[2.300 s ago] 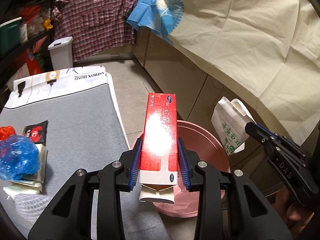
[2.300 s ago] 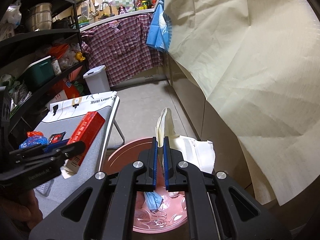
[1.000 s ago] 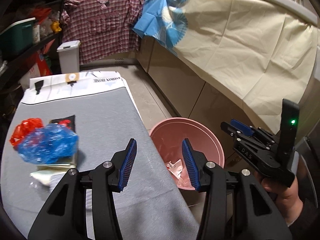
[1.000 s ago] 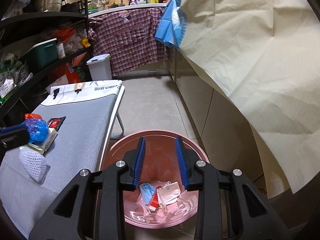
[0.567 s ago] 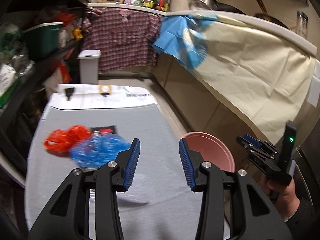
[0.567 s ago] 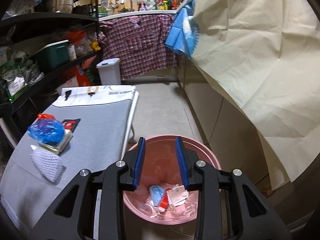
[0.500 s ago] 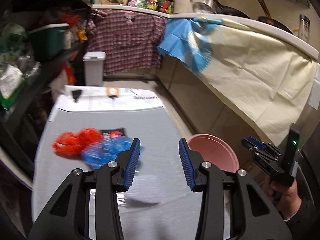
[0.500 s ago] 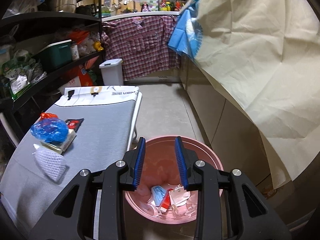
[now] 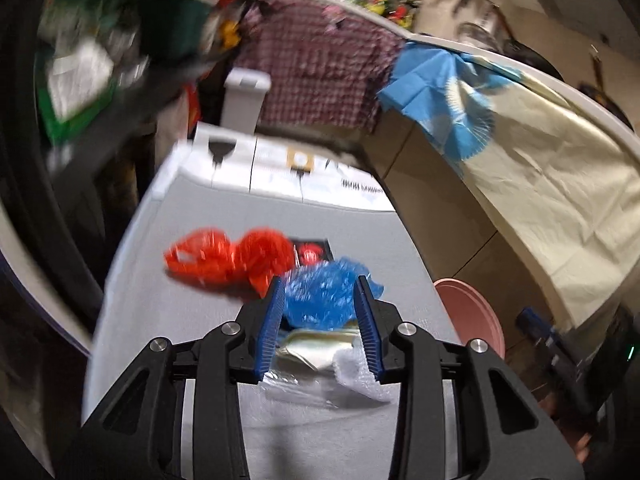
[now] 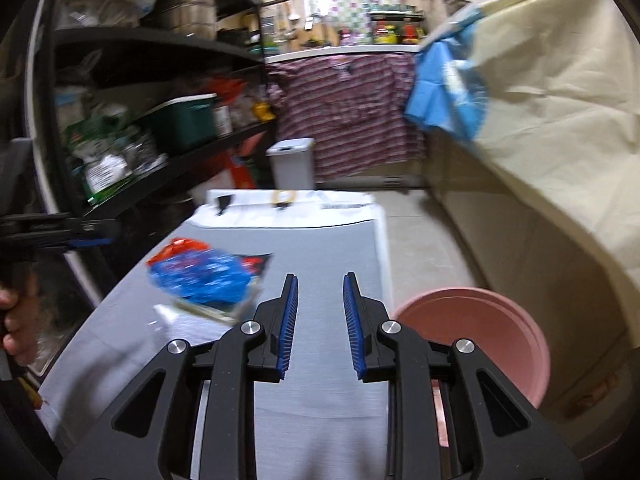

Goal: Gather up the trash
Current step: 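Reach the left gripper to the blue plastic bag while the right gripper approaches the bubble wrap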

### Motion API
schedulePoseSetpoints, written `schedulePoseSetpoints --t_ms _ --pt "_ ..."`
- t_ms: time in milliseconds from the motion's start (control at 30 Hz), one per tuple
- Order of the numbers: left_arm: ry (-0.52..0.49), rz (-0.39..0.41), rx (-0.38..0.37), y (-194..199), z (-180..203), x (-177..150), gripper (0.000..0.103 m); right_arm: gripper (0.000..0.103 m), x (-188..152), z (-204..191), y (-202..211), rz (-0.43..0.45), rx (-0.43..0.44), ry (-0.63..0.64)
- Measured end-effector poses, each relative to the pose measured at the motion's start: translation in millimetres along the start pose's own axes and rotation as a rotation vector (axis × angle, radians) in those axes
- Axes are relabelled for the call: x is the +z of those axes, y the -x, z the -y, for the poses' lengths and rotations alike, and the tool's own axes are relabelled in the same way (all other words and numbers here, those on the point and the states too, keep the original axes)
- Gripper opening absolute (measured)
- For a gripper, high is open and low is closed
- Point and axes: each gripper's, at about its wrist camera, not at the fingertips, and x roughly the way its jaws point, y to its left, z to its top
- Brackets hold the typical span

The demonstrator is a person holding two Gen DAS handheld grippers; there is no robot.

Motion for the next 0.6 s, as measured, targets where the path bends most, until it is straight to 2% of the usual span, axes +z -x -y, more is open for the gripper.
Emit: schedulePoseSetpoints --t_ms 200,333,433,600 --pt "0.006 -0.008 0.048 -21.0 -12.4 -2.8 0.036 0.025 -14.3 -43.0 -23.5 -0.036 0.091 0.071" --pt "-0.009 -0.034 0.057 -38.7 -12.0 -4.8 0.036 0.034 -23.9 -60.4 -36.7 -0.060 0.121 0.144" --pt "-0.032 -0.043 0.059 -47.2 -9.8 -4.7 0.045 0.040 -27.1 -64.7 -45.7 -0.084 0.163 0.161" --pt "-0.043 -0.088 0.060 -64.9 -9.7 -8.8 0.045 0.049 -42.1 -73.8 -67.4 -0.191 0.224 0.210"
